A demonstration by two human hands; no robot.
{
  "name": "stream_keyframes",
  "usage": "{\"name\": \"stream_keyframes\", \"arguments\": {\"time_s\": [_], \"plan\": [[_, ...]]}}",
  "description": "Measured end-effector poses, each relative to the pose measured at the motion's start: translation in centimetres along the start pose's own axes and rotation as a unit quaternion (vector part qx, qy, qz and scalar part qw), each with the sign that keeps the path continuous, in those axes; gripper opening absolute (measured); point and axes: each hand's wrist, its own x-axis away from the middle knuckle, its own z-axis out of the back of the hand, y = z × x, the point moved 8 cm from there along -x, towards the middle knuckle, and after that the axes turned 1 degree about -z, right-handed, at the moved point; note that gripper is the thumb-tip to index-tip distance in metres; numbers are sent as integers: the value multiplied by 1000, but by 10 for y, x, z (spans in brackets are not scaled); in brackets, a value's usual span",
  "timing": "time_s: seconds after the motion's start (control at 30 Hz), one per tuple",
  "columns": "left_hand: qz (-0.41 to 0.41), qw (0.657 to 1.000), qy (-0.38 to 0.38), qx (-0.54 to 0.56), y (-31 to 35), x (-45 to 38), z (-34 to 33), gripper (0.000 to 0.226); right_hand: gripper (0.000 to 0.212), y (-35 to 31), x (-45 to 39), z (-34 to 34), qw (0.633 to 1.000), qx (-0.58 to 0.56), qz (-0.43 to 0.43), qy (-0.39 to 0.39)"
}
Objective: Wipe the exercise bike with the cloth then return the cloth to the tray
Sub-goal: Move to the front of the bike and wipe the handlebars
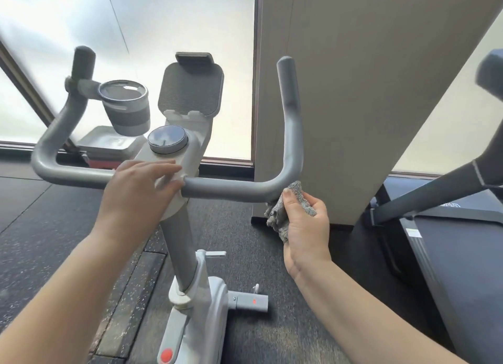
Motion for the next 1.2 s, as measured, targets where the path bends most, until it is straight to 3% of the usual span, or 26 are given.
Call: {"name": "stream_keyframes", "arguments": {"time_s": [0.17, 0.33, 0.5, 0.63, 0.83, 0.97, 1.03, 1.2], "plan": [[-18, 1000, 0, 11, -7, 4, -3, 24, 25, 15, 14, -6, 999, 20, -13, 36], [-27, 999, -4, 20, -7, 5, -1, 25, 33, 37, 35, -25, 998, 63, -19, 20], [-28, 999, -5, 30, -9, 6, -2, 26, 57, 57, 45, -59, 995, 83, -58, 17], [-32, 999, -12, 27, -10, 6, -4, 31, 43, 76, 46, -82, 993, 62, -105, 6], [-45, 998, -13, 47, -12, 7, 4, 24, 39, 92, 47, -107, 989, 39, -143, -16], [-44, 997, -21, 60, -16, 7, 6, 24, 42, 76, 50, -100, 987, 71, -118, -87], [-38, 997, -28, 65, -17, 7, 6, 24, 33, 58, 57, -93, 983, 98, -88, -128], [-32, 996, -37, 80, -16, 8, 6, 23, 25, -13, 66, -96, 955, 194, 76, -210]]}}
